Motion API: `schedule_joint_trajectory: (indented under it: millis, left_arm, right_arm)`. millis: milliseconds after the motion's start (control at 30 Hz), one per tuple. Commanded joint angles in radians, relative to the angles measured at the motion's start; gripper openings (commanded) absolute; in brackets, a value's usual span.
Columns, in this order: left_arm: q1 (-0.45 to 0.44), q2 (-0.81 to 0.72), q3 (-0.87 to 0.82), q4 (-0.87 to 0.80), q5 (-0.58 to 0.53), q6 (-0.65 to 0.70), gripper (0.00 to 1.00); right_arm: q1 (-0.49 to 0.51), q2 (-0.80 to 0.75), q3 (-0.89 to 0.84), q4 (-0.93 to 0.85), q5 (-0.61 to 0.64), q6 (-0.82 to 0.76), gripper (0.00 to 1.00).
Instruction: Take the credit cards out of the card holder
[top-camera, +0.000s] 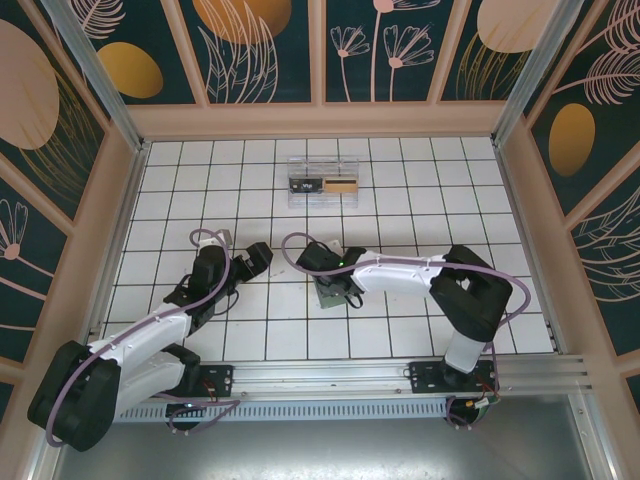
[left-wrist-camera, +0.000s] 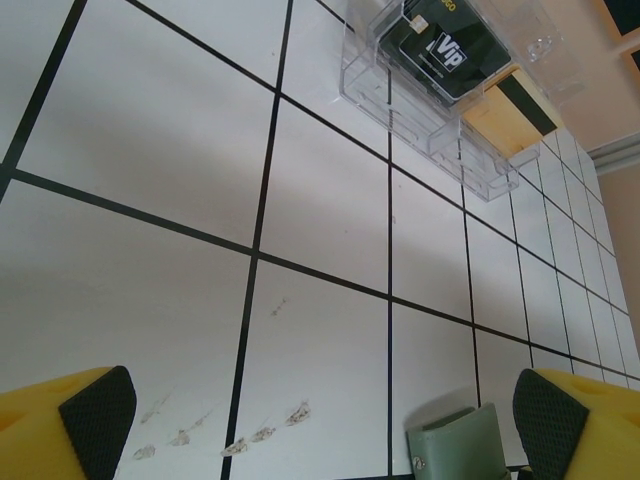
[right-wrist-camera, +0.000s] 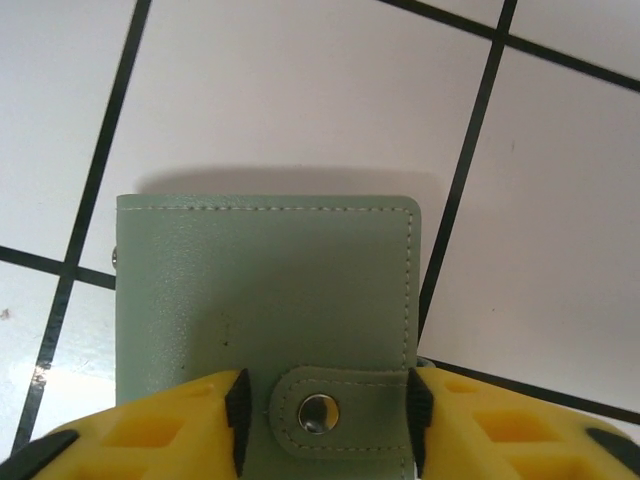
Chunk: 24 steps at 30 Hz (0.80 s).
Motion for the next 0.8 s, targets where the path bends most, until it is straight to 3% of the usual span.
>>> schedule_joint_trajectory:
  millis: [0, 133, 400, 533, 667, 767]
  left_arm:
    - [-0.006, -0.007, -0.006, 0.031, -0.012, -0.014, 0.99]
    - [-0.010, -0.004, -0.001, 0.033, -0.009, -0.015, 0.98]
    - [-0.071, 0.040, 0.020, 0.053, -0.013, -0.036, 0.98]
    - [-0.129, 0.067, 0.028, 0.086, -0.016, -0.078, 0.97]
    - [-0.200, 0.118, 0.037, 0.137, 0.001, -0.148, 0.74]
    - [-0.253, 0.162, 0.042, 0.186, 0.005, -0.210, 0.44]
  right_arm:
    - [0.006, 0.020, 0.002, -0.013, -0.008, -0.009, 0.40]
    - [0.007, 0.012, -0.018, -0.012, -0.013, 0.003, 0.30]
    - [0.006, -0.011, -0.033, 0.007, -0.030, 0.002, 0.02]
    - [0.000, -0.035, -0.039, 0.020, -0.047, 0.005, 0.00]
    - [-0.027, -0.079, -0.074, 0.077, -0.127, 0.018, 0.00]
    - [-0.058, -0.121, -0.115, 0.137, -0.196, 0.034, 0.00]
